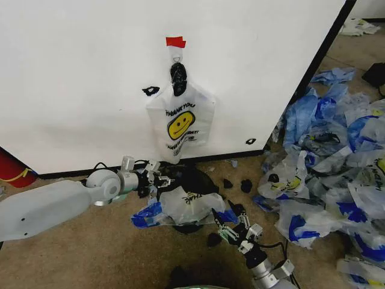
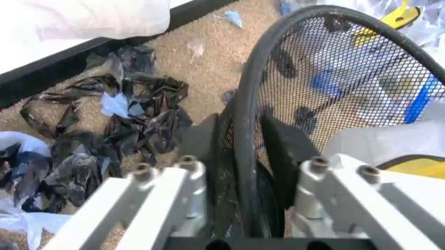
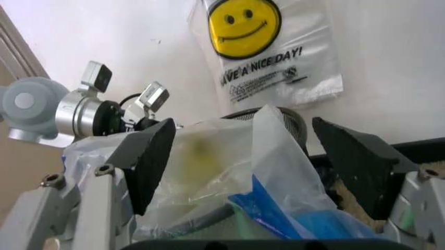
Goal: Pick up the garbage bag from the wall and place it over the trash bin.
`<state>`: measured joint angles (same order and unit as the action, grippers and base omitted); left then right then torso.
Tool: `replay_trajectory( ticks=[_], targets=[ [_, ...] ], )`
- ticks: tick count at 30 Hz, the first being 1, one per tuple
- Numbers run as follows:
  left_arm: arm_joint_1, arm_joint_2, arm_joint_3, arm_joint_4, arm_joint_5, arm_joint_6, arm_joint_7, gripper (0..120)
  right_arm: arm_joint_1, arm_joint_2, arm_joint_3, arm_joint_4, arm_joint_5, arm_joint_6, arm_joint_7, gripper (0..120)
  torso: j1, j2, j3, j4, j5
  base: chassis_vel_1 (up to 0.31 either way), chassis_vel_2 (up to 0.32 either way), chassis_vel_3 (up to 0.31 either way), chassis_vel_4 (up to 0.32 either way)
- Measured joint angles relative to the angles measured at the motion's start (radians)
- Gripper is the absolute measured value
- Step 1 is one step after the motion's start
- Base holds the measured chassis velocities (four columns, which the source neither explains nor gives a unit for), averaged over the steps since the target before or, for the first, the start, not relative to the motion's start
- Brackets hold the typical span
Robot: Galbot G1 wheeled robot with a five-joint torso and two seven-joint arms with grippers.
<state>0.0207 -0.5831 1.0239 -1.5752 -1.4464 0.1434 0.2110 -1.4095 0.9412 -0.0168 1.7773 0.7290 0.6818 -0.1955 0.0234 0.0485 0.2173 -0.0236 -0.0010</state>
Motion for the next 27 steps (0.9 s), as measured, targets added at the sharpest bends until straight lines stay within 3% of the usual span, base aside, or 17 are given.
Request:
replay_trajectory(
  ticks=[5, 20, 27],
  targets=[
    [0.031, 0.021, -0.029, -0.027, 0.001, -0.009, -0.014, 4, 0.001, 0.000, -0.002, 0.000, -0.002, 0.000, 0.000, 76, 0.000, 0.000, 0.000, 0.0000, 0.0000, 0.000, 0.000, 0.000, 0.000],
    [0.116, 0.055, -0.135, -0.079, 0.003, -0.022, -0.053, 3, 0.001, 0.002, -0.006, 0.002, -0.009, -0.001, 0.002, 74, 0.000, 0.000, 0.000, -0.0001, 0.0000, 0.000, 0.000, 0.000, 0.000],
    [0.272, 0.107, -0.317, -0.176, -0.050, -0.023, -0.152, 3, 0.006, -0.005, -0.017, 0.009, -0.009, -0.004, 0.006, 74, 0.000, 0.000, 0.000, 0.0000, 0.0000, 0.000, 0.000, 0.000, 0.000]
  ],
)
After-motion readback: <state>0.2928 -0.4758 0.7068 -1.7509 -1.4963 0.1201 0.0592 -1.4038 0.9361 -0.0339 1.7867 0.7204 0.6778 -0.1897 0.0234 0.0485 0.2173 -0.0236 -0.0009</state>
